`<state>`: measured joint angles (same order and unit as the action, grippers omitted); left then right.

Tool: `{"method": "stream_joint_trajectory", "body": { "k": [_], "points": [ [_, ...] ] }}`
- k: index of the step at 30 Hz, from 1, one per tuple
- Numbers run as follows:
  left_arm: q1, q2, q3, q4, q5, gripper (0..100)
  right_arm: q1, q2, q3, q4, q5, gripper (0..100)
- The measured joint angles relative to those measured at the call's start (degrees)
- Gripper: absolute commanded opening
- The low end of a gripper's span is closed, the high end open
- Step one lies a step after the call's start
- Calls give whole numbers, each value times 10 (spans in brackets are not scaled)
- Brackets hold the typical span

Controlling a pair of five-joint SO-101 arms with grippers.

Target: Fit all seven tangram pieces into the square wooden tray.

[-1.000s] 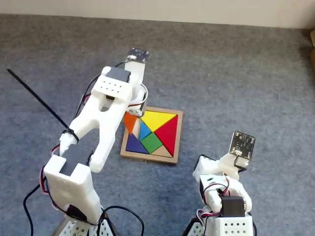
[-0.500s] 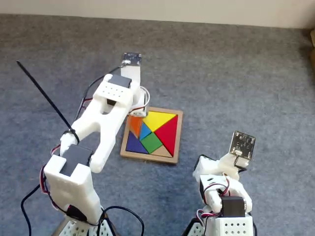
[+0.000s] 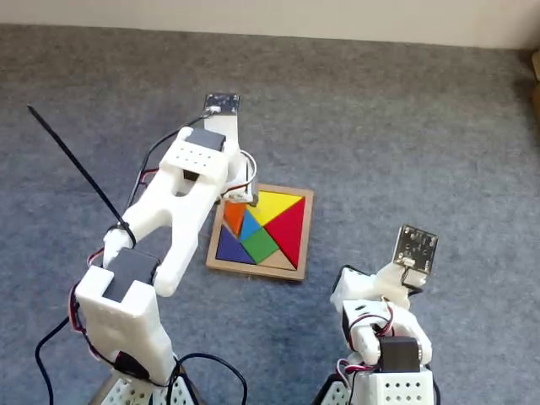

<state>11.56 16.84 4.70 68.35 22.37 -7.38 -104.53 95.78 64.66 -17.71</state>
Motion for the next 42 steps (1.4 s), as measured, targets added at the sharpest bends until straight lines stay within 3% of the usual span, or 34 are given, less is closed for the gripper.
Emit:
{"method": "stream_joint_trajectory", "body": {
  "k": [9, 27, 42],
  "points": [
    [-62, 0, -1, -36, 3, 235, 0, 0, 0, 0, 0, 4],
    [-65, -7, 53, -52, 3, 235, 0, 0, 0, 0, 0, 4],
    [-63, -46, 45, 36, 1, 235, 0, 0, 0, 0, 0, 4]
  ]
}}
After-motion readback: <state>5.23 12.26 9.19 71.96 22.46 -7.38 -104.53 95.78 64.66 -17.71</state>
